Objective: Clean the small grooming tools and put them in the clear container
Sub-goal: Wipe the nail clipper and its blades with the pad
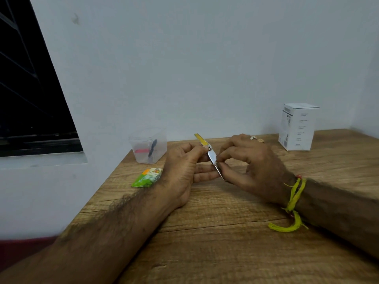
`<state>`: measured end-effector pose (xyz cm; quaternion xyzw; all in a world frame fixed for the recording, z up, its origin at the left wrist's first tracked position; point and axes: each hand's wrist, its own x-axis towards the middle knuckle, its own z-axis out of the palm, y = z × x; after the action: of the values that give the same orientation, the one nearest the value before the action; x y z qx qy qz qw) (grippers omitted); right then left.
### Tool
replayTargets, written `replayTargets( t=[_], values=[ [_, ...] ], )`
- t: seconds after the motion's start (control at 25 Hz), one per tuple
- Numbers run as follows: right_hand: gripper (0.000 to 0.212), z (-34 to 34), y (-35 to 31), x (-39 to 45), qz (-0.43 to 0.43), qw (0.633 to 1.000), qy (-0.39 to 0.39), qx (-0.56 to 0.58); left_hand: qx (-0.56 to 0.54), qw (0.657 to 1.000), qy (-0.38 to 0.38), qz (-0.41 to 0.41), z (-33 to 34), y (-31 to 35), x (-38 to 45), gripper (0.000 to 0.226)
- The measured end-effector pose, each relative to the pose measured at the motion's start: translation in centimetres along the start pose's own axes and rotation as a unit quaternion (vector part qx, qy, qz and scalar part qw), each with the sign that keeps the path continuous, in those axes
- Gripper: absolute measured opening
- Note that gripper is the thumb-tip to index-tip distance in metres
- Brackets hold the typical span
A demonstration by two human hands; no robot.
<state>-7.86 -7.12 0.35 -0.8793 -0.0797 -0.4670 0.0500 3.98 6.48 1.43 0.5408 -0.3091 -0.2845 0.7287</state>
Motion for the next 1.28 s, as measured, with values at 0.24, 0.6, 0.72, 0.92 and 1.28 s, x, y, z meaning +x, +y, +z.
replayTargets(
  t=[0.24, 0.6, 0.72, 0.92, 1.28],
  values=[
    [0.006, 0.01, -0.02, -0.04, -0.004, 1.000, -0.019, 0.016, 0.013, 1.000, 0.002, 0.004, 0.14, -0.16, 0.09, 0.020],
    [0.008, 0.00, -0.05, -0.01, 0.004, 0.999, -0.028, 0.029, 0.001, 1.000, 0.014, 0.007, -0.18, -0.10, 0.42, 0.016],
    [0.008, 0.08, -0.06, -0.07, -0.002, 0.999, -0.038, 0.027, 0.010, 1.000, 0.014, 0.006, -0.03, -0.15, 0.41, 0.018],
    [0.008, 0.14, -0.11, -0.10, -0.006, 0.998, -0.051, 0.038, 0.017, 1.000, 0.019, 0.002, -0.06, -0.29, 0.53, 0.022],
    [0.006, 0.06, -0.21, -0.12, 0.000, 0.997, -0.055, 0.048, 0.016, 0.999, 0.038, 0.010, 0.19, -0.09, 0.27, 0.022]
  ],
)
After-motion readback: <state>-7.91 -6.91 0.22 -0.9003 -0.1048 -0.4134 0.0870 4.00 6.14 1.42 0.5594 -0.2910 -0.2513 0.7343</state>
